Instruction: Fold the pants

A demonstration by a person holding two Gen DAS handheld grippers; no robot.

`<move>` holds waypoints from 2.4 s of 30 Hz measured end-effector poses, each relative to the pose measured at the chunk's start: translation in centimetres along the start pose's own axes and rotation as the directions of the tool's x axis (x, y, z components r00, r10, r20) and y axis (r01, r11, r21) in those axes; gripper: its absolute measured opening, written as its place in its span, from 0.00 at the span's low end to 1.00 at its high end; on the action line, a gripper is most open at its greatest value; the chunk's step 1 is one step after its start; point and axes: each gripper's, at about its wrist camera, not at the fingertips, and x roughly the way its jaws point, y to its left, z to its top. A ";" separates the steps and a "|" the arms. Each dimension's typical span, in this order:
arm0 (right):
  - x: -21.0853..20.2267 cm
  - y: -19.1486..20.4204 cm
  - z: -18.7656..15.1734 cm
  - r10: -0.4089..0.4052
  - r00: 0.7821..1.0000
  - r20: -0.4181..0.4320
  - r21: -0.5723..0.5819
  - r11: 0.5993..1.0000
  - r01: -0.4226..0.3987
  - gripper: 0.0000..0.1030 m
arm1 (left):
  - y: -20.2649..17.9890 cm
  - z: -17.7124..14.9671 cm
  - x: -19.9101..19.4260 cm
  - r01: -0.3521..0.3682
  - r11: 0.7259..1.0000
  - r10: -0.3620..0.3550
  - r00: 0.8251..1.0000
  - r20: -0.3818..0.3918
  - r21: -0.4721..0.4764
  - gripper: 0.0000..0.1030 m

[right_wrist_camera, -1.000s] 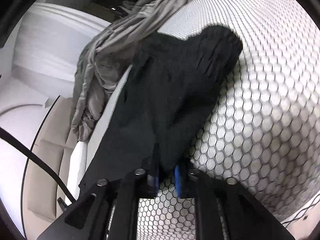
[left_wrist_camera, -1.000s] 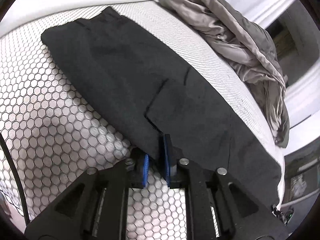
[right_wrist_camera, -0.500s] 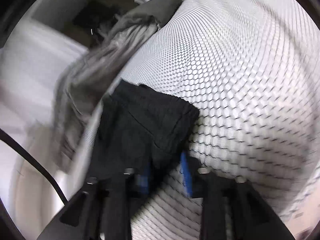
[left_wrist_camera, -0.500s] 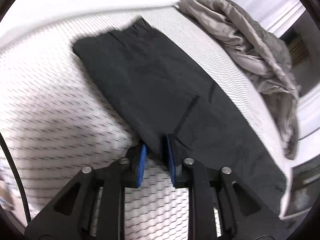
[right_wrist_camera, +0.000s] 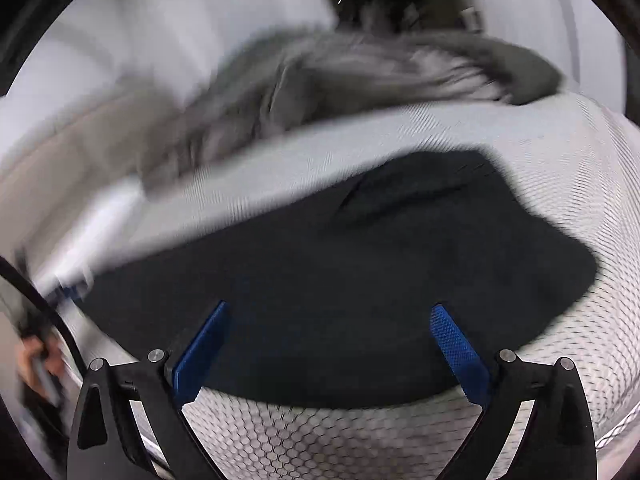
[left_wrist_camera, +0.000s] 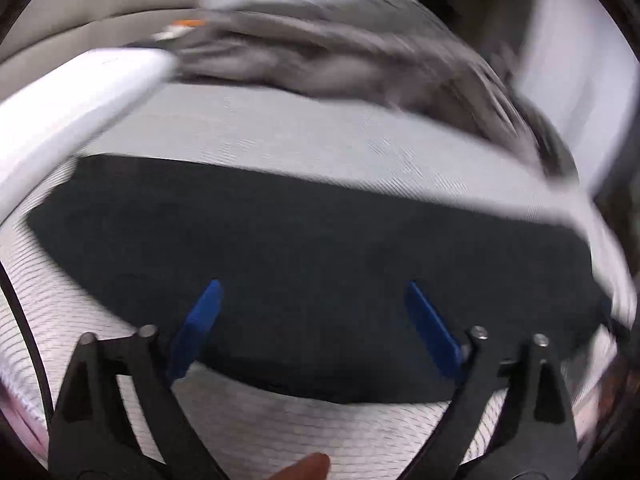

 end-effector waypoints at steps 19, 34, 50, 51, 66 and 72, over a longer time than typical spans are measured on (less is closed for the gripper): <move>3.8 -7.0 -1.5 -0.403 0.913 -0.064 -0.037 0.915 0.401 0.98 | -4.6 -3.8 6.4 0.106 0.960 -0.062 0.983 -0.174 0.260 0.99; 12.2 8.5 3.4 -0.169 0.971 -0.170 -0.282 0.952 0.116 0.99 | -8.9 2.6 11.7 -0.019 0.967 0.062 0.985 -0.162 0.254 0.99; 5.1 -7.0 3.2 -0.457 0.887 -0.067 -0.019 0.889 0.457 0.99 | -7.5 2.9 12.6 -0.016 0.978 0.062 0.974 -0.217 0.206 0.99; 4.4 -4.9 2.5 -0.448 0.893 -0.048 -0.026 0.894 0.448 0.99 | -7.8 3.4 12.0 0.017 0.983 0.019 0.981 -0.193 0.184 0.99; 12.4 4.3 3.9 -0.372 0.921 -0.114 -0.267 0.905 0.332 1.00 | -8.1 5.4 17.5 0.043 0.976 0.010 0.970 -0.243 0.216 1.00; 9.4 -4.2 4.7 -0.508 0.855 -0.109 0.024 0.858 0.513 0.99 | -7.1 4.9 17.1 0.030 0.975 0.023 0.971 -0.238 0.219 1.00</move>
